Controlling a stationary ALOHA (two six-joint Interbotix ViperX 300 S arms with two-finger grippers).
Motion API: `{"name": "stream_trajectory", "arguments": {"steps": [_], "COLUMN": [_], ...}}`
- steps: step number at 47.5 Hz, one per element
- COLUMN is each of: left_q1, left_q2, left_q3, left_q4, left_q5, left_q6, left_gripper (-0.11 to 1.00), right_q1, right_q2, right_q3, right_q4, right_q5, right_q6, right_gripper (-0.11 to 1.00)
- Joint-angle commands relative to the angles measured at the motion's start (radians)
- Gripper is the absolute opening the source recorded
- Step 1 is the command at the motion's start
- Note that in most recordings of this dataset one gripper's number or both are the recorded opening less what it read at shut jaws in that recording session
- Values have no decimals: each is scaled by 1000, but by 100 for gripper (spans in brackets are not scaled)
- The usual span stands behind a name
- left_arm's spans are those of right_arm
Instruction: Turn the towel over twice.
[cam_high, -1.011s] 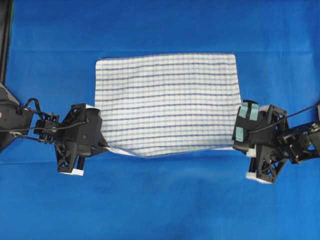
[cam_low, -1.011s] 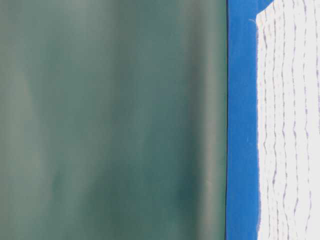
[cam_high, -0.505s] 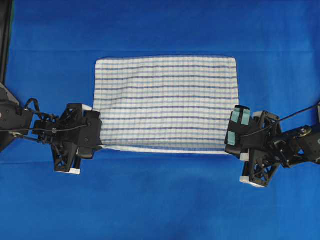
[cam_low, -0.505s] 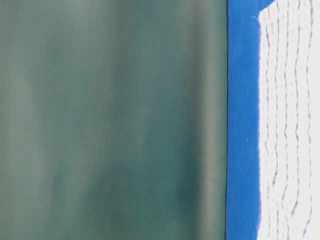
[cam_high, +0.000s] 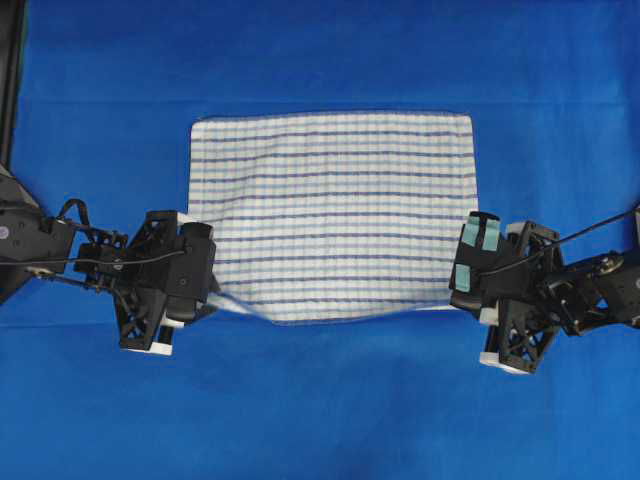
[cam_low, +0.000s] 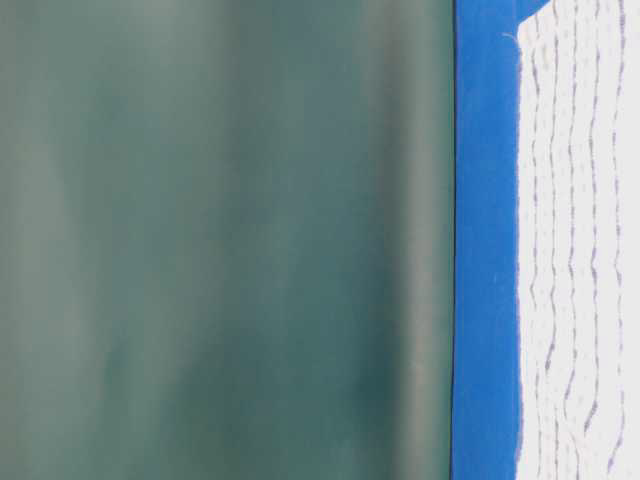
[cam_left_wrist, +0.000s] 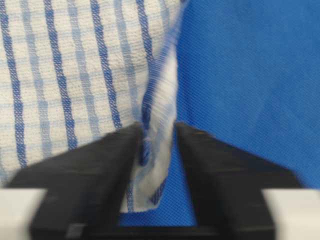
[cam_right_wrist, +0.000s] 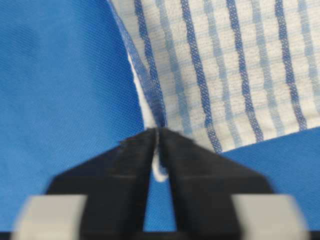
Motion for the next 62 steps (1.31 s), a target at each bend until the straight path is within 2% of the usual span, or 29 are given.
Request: {"name": "stream_trajectory", "arguments": {"steps": [1,6,8,10,14,18,24,33,43,54,62], "left_q1": [-12,-23,-25,-25,-25,-25,-25,-11,41,124,184], "left_q2": [-14,-31,-41,-54,-84,-121,-173,-261,-374,-508,-601], "left_q3": [-18,-26,-32,-38,-49,-61,-75,-81,-72,-57,-25], "left_q4": [-2,-2,-2,-2,-2,-2,-2,0,3,3,3], "left_q5": [6,29,43,58,94,127,137,137,137,135,127], "left_q6": [0,2,0,2,2,3,14,20,29,118,130], "left_gripper": [42,71,78,82,80,79,79,79,78,78,78], "right_q1": [5,5,5,5,5,3,-9,-49,-106,-164,-196], "right_q2": [-8,-9,-12,-17,-37,-63,-127,-265,-436,-621,-721], "right_q3": [-18,-21,-23,-26,-32,-32,-29,-9,29,63,95], "right_q4": [-8,-20,-23,-29,-49,-77,-135,-250,-377,-457,-503], "right_q5": [-6,-2,-2,-2,-2,0,0,2,2,2,15], "right_q6": [0,0,0,0,-5,-8,-9,-18,-18,-21,-21], "right_gripper": [33,63,67,66,61,61,61,61,61,61,61]}}
